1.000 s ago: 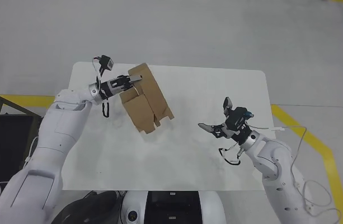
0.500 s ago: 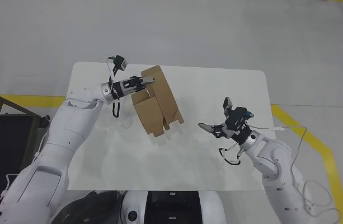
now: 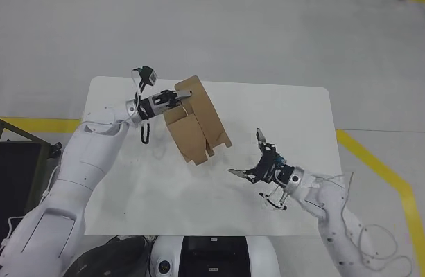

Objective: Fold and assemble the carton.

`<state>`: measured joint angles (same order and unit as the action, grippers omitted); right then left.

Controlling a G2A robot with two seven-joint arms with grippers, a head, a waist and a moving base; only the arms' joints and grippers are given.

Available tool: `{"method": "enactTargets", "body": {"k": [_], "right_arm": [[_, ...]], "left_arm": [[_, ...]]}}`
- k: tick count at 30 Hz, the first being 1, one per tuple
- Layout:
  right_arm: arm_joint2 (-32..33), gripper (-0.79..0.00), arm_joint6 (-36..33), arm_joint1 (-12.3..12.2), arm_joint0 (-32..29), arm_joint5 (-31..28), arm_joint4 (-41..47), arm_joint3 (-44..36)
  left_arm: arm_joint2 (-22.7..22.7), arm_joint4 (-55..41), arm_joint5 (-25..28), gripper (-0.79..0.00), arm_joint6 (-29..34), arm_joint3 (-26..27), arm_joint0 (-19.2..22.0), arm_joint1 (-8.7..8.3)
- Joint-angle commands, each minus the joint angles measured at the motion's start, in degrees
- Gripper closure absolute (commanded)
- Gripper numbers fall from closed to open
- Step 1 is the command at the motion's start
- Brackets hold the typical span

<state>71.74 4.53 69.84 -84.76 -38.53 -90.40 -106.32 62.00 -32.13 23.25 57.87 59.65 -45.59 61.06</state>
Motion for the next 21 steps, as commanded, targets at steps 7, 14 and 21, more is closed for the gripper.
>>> {"method": "enactTargets", "body": {"k": [7, 14, 21], "right_arm": [[-4.12, -0.767, 7.03, 0.0, -0.08, 5.58, -7.88, 0.7], [-5.36, -0.69, 7.48, -0.11, 0.66, 6.83, -9.25, 0.59], [-6.41, -0.554, 7.56, -0.02, 0.96, 10.3, -9.55, 0.92]], "left_arm": [[-3.59, 0.45, -2.0, 0.0, 0.03, -1.68, 2.19, 1.65], [-4.63, 0.62, -1.54, 0.0, 0.15, -3.39, 2.8, 2.49], [-4.54, 0.65, -0.99, 0.0, 0.07, -4.21, 3.02, 2.94]]}}
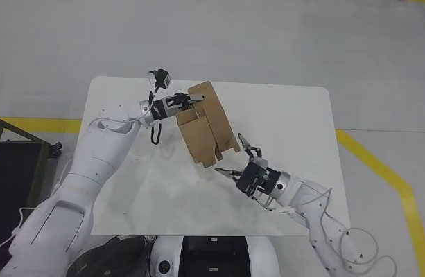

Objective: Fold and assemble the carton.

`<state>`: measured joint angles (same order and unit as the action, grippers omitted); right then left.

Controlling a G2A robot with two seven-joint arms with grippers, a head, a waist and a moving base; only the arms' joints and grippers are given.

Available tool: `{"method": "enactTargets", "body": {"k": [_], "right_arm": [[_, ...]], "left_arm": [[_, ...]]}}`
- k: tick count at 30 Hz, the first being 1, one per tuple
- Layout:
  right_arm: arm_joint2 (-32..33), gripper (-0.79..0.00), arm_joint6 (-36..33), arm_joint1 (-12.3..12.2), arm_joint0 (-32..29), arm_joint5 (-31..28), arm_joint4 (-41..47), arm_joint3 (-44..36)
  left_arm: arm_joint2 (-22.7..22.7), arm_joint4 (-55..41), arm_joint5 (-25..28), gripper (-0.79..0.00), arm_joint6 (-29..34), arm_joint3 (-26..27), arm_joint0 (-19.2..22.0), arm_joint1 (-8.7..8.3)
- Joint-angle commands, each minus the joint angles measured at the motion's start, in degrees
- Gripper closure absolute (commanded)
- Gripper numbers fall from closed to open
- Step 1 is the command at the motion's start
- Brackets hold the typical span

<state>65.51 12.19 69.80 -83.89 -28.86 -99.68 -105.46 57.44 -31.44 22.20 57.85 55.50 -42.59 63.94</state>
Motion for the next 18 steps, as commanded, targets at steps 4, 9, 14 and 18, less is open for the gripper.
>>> {"method": "enactTargets", "body": {"k": [4, 9, 14, 18], "right_arm": [[-1.21, -0.502, -0.74, 0.1, 0.32, 3.63, -2.62, 0.4], [-2.04, -0.431, -0.76, 0.18, 0.52, 6.08, -3.78, 1.07], [-2.99, -0.388, -0.34, 0.32, 0.51, 8.8, -4.63, 1.54], [-3.92, -0.385, -0.75, 0.44, 0.98, 10.08, -5.79, 1.87]], "left_arm": [[0.18, -0.26, 0.22, 0.0, 0.47, -0.27, 0.0, 0.26], [0.71, -0.4, 0.31, 0.0, 0.91, -0.7, 0.02, 0.37], [1.17, -0.62, 0.24, 0.0, 1.41, -0.8, -0.15, 0.47], [1.43, -0.7, 0.08, 0.0, 1.66, -0.72, -0.3, 0.58]]}}
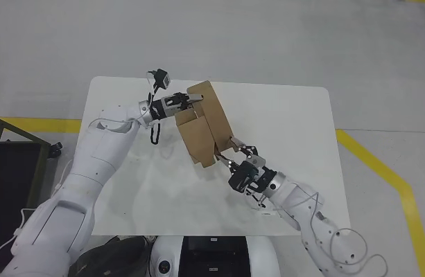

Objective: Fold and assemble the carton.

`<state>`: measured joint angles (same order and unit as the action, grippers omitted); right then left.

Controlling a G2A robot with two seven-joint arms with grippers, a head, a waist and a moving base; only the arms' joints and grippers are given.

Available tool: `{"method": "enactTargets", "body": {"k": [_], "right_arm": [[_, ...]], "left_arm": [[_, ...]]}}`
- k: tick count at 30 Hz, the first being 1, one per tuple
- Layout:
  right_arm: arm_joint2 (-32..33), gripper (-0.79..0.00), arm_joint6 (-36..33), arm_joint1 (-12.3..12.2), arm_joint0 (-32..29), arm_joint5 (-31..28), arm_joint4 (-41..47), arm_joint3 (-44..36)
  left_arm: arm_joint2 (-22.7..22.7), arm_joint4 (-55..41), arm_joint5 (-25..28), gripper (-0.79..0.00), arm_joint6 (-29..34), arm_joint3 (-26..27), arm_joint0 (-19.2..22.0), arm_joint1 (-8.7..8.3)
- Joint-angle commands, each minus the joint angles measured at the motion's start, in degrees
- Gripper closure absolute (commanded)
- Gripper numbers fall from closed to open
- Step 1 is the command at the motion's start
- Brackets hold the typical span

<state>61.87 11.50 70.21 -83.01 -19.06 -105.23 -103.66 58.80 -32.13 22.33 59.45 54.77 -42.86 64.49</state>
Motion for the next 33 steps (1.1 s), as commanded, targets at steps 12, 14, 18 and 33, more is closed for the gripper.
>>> {"method": "enactTargets", "body": {"k": [12, 14, 18, 33], "right_arm": [[-1.73, -0.296, 0.42, 0.51, 0.77, 6.13, -1.04, 1.01], [-1.86, -0.286, 0.61, 0.57, 0.84, 6.79, -1.01, 1.14], [-1.74, -0.277, 1.08, 0.61, 0.93, 7.29, -0.7, 1.33], [0.16, -0.28, 1.62, 0.53, 0.59, 7.09, 3.04, 1.61]], "left_arm": [[0.33, 0.71, -1.02, 0.0, 0.76, 0.11, -0.36, 0.37], [0.42, 0.94, -1.15, 0.0, 0.78, 0.0, -0.4, 0.4], [0.69, 1.55, -1.45, 0.0, 0.86, -0.11, -0.52, 0.39], [3.06, 0.8, -1.44, 0.0, 1.92, -0.15, -2.15, 0.09]]}}
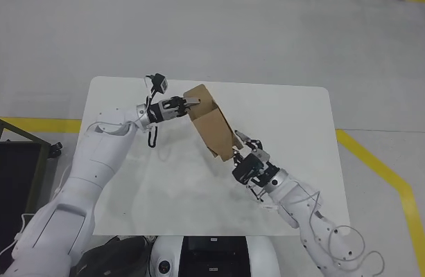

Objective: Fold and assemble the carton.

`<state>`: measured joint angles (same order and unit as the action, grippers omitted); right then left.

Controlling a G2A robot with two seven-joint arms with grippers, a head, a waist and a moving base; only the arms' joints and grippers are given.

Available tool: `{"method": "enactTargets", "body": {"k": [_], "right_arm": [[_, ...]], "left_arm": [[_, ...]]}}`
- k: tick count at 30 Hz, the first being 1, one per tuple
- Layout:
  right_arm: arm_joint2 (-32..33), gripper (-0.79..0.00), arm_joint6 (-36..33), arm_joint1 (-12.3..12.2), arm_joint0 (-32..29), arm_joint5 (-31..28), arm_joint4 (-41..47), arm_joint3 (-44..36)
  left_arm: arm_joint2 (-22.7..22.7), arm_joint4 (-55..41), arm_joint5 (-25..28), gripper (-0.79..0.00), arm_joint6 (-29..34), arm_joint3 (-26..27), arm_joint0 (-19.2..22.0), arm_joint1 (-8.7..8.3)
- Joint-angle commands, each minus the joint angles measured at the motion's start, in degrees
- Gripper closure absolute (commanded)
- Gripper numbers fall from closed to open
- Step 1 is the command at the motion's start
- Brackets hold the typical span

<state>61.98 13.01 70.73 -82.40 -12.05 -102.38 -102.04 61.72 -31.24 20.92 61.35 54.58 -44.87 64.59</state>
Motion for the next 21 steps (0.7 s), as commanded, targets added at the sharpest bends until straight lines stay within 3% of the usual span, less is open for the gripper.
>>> {"method": "enactTargets", "body": {"k": [1, 21], "right_arm": [[0.09, -0.28, 0.22, 0.01, -0.04, 0.13, 0.31, 0.0], [0.59, -0.339, 1.57, 0.14, -0.52, 0.61, 3.48, 1.47]], "left_arm": [[0.28, -0.15, 0.0, 0.0, 0.01, 0.03, -0.26, -0.02], [2.27, -1.99, -0.15, 0.0, 0.1, 1.02, -1.79, 0.11]]}}
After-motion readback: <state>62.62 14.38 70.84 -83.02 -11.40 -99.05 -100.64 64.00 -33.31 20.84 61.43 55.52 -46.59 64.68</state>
